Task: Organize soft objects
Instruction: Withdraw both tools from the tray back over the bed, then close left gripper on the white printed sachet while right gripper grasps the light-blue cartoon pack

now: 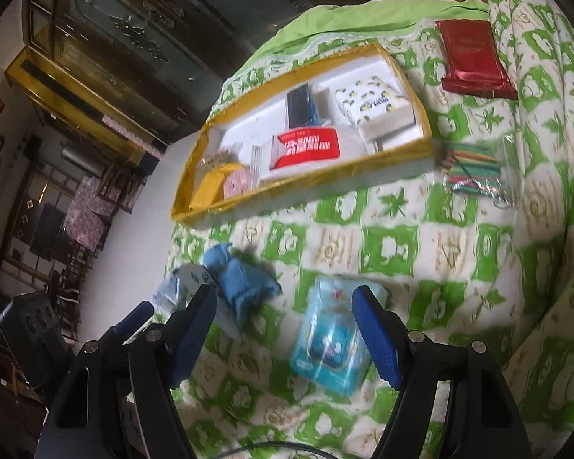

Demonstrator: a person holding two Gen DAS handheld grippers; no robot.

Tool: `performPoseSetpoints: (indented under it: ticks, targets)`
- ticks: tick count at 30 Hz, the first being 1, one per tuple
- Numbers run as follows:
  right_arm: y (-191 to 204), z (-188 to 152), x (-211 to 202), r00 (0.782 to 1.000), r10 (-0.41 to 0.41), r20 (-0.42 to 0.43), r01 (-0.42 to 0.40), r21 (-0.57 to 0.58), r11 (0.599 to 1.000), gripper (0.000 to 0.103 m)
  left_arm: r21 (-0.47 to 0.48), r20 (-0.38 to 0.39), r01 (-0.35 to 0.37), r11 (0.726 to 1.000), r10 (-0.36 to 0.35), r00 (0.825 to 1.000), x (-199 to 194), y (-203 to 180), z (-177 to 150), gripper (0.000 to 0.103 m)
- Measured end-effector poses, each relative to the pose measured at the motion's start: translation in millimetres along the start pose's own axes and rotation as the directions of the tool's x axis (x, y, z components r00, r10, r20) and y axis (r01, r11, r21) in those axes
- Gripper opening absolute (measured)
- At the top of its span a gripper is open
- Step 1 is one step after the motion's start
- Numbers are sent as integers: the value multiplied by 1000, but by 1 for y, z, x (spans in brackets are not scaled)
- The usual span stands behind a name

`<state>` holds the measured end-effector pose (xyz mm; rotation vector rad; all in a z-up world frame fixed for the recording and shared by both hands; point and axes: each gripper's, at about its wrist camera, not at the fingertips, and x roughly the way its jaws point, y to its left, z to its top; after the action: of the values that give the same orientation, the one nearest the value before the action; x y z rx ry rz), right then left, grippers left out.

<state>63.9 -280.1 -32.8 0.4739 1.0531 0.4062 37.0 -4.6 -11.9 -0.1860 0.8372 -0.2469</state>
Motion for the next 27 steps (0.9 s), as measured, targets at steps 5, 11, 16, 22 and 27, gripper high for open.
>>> performPoseSetpoints:
  ticks: [5,11,16,22,27]
  targets:
    - [-5,-3,-5,1000,-14,11,14,12,1000,78,27,-12,-10,1000,11,1000,1,-6,-8,103]
    - [-12,-4,-9,999,-28,16,27,31,999,78,49,-20,-10,999,11,1000,1,-8,-12,103]
    - [-13,-3,-9,999,-32,16,31,28,999,78,95,-32,-18,995,21,999,3,-15,-15,103]
    - [-17,-3,-9,999,-47,14,46,46,998,78,122,-47,-14,992,20,999,7,-20,-17,103]
    - [-23,-2,-6,998,-64,2,64,63,996,78,82,-72,7,997,-1,997,11,-13,-17,103]
